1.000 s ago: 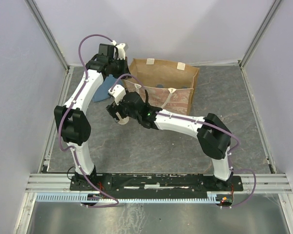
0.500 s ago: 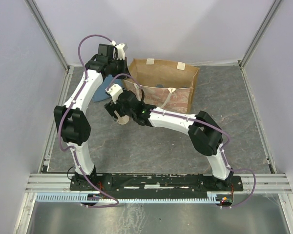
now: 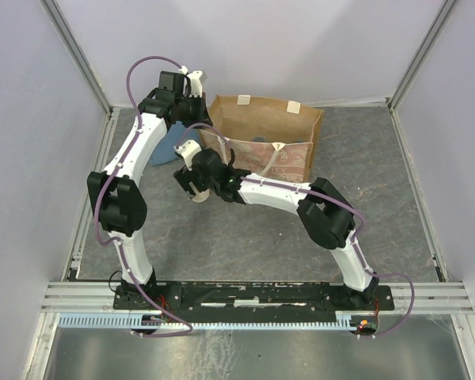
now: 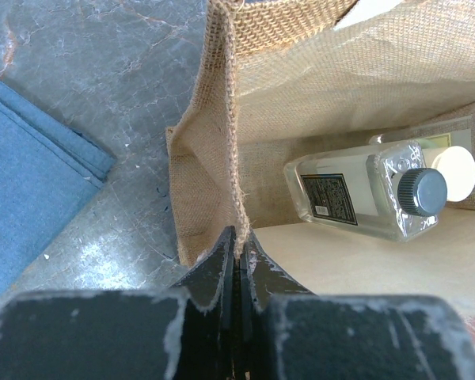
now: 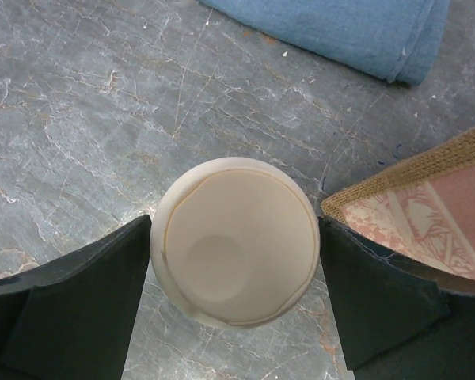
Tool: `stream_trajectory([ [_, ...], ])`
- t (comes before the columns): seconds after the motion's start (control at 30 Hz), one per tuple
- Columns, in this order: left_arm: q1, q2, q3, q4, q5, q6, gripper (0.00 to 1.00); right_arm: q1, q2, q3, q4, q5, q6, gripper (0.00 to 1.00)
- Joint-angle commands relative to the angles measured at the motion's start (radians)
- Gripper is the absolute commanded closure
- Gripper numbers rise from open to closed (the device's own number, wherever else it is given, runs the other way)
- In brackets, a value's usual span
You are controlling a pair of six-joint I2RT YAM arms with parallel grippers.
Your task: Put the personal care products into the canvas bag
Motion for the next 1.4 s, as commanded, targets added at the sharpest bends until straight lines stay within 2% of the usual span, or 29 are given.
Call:
stream_trajectory([
  [0.0,0.022,-0.052,0.02,0.038,0.012,0.058,0.97,-0.002,0.02,0.035,0.025,-0.025,0.019,0.08],
  [0.13,0.021,-0.049,0.021,0.038,0.012,0.058,0.97,-0.001,0.022,0.019,0.05,-0.03,0.026,0.09],
  [0.3,0.022,-0.046,0.022,0.038,0.018,0.053,0.97,-0.001,0.024,0.004,0.078,-0.034,0.028,0.15],
  [0.57,0.022,-0.042,0.028,0.038,0.011,0.055,0.97,-0.001,-0.011,-0.048,0.123,-0.061,0.046,0.5],
  [0.8,0.022,-0.043,0.023,0.037,0.013,0.055,0.97,0.0,-0.091,-0.101,0.098,-0.058,0.036,0.69],
  [0.9,0.021,-0.048,0.013,0.038,0.012,0.053,0.97,-0.001,-0.164,-0.111,0.029,-0.067,0.033,0.79],
  [1.03,0.021,-0.055,-0.012,0.048,0.014,0.046,0.97,-0.002,-0.264,-0.083,-0.135,-0.068,0.075,0.99],
  [1.17,0.022,-0.075,-0.043,0.059,0.0,0.04,0.97,-0.001,-0.368,-0.029,-0.335,-0.056,0.114,1.0],
  [1.37,0.019,-0.142,-0.126,0.1,-0.009,0.003,0.97,-0.001,-0.545,0.045,-0.525,-0.005,0.156,1.0],
])
